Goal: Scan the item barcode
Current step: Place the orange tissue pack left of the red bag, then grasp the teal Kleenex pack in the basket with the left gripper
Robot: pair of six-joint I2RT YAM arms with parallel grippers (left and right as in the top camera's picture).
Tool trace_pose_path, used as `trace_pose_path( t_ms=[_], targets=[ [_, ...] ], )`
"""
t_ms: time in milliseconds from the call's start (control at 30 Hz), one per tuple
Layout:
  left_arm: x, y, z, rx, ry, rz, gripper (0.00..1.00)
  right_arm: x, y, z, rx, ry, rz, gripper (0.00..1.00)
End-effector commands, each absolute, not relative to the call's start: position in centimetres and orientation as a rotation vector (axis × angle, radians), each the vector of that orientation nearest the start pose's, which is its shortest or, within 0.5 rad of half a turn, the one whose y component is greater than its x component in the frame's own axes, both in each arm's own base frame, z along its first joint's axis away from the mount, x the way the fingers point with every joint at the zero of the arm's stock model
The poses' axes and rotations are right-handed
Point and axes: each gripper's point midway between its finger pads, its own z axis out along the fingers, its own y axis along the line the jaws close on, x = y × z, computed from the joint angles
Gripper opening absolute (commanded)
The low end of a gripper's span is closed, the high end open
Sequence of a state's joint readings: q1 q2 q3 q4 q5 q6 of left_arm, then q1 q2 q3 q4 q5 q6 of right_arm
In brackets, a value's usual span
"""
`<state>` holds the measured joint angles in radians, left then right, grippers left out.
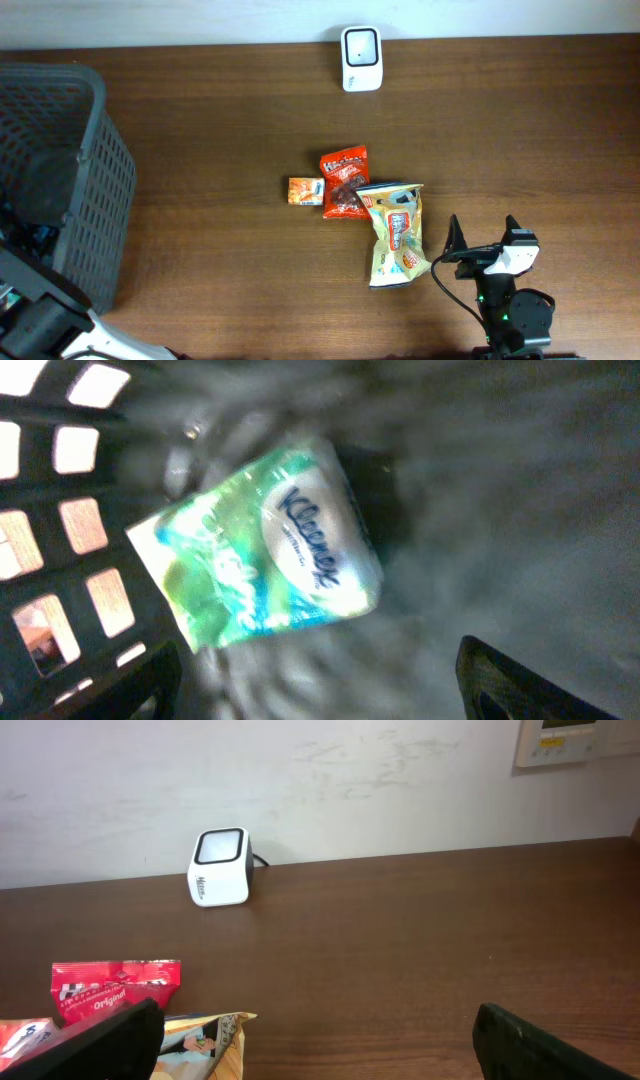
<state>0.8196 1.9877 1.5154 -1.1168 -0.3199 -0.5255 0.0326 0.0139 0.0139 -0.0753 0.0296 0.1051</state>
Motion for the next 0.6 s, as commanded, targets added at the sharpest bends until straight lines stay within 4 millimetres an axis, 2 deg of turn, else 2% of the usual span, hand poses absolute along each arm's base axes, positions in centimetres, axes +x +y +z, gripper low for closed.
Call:
trace_pose_path(
  t_ms=[0, 100, 167, 200, 233, 267, 300, 333, 467, 533, 567],
  targets=[
    [18.7, 31.7, 5.0, -1.971, 2.447, 0.743, 0.86, 24.6, 0.3, 15.5, 0.088, 1.651, 0.081, 0.98],
    [19.2, 32.1, 4.0, -1.957, 2.407, 0.737, 0.61, 24.6, 0.3, 15.5, 0.088, 1.651, 0.081, 0.98],
    [19.5, 32.4, 4.0, -1.951, 2.386, 0.736, 0.54, 24.6, 0.3, 15.5, 0.088, 1.651, 0.081, 0.98],
    [19.8, 32.3, 3.8, -1.951, 2.387, 0.705, 0.32, 24.6, 0.3, 15.5, 0.088, 1.651, 0.081, 0.98],
    [20.0, 32.1, 3.7, -1.953, 2.39, 0.675, 0.28, 24.6, 0.3, 15.5, 0.088, 1.651, 0.081, 0.98],
    [20.4, 31.8, 3.5, -1.956, 2.396, 0.624, 0.17, 24.6, 0.3, 15.5, 0.088, 1.65, 0.081, 0.98],
    [20.9, 31.4, 3.4, -1.957, 2.399, 0.57, 0.0, 24.6, 0.3, 15.5, 0.088, 1.651, 0.081, 0.99],
    [21.1, 31.3, 3.8, -1.957, 2.4, 0.547, 0.0, 24.6, 0.3, 15.5, 0.088, 1.65, 0.081, 0.98],
    [24.1, 30.6, 9.5, -1.895, 2.311, 0.317, 0.0, 24.6, 0.3, 15.5, 0.088, 1.651, 0.081, 0.98],
    [26.2, 29.5, 14.5, -1.795, 2.206, 0.138, 0.0, 24.6, 0.3, 15.5, 0.088, 1.651, 0.081, 0.98],
    [27.4, 28.3, 17.6, -1.709, 2.139, 0.018, 0.0, 24.6, 0.3, 15.5, 0.088, 1.651, 0.081, 0.99]
  ],
)
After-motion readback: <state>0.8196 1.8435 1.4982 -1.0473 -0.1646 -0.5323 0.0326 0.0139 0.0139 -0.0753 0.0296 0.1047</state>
